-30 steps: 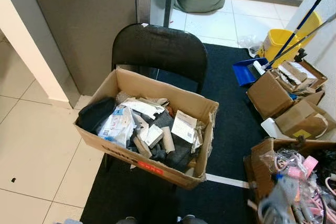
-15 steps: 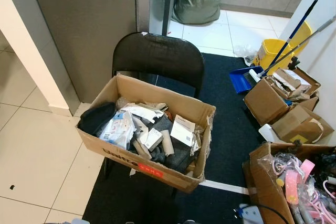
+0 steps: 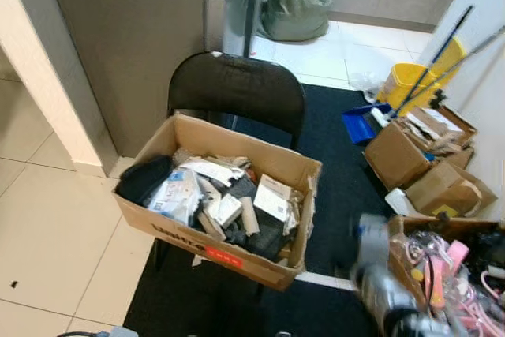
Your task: Picking trash to rubbish bin
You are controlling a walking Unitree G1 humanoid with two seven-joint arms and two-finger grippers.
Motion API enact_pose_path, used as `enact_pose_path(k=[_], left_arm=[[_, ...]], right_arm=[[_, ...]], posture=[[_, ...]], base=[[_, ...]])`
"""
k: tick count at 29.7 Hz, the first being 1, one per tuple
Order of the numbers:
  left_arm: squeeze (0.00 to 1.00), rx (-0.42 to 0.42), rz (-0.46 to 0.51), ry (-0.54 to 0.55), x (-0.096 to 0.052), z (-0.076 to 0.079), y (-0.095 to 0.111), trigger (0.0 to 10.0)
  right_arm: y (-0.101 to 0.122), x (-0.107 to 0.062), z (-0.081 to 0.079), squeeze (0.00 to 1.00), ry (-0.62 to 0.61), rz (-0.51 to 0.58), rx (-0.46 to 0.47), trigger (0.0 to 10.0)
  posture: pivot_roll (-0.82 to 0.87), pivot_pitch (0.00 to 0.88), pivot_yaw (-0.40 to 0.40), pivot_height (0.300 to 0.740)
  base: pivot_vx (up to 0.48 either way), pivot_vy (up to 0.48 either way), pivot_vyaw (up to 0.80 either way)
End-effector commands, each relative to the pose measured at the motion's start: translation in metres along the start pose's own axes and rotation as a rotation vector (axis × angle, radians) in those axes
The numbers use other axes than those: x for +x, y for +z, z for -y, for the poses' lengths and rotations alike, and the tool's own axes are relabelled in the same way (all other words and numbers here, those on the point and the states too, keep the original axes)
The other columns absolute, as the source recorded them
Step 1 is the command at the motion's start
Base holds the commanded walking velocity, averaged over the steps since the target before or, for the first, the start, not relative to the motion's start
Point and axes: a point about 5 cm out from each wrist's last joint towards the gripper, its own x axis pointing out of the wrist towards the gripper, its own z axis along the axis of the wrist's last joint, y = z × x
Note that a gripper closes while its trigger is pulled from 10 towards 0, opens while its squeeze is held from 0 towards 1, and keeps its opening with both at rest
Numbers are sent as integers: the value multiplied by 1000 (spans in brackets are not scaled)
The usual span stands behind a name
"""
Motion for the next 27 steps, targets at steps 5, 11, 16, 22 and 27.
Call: enact_pose_path(k=[5,11,16,22,27], left_arm=[[0,17,-37,-5,-1,-2,-11,10000],[0,28,-25,-4,-1,-1,-9,10000],[0,28,-26,1,-1,-2,-9,10000],[0,37,-26,-1,-2,-2,-11,10000],[0,54,-26,2,-2,-5,-11,10000]], right_arm=[[103,16,-83,0,296,326,-60,10000],[203,-24,-194,0,636,604,-219,10000],[262,-65,-232,0,747,780,-215,10000],[314,-129,-270,0,936,956,-216,10000],[331,-176,-284,0,1054,1052,-198,10000]], posture=[[46,116,-8,740],[46,116,-8,740],[44,133,-7,740],[39,138,-1,740],[35,138,5,740]], base=[[0,0,0],[0,0,0],[0,0,0],[0,0,0],[0,0,0]])
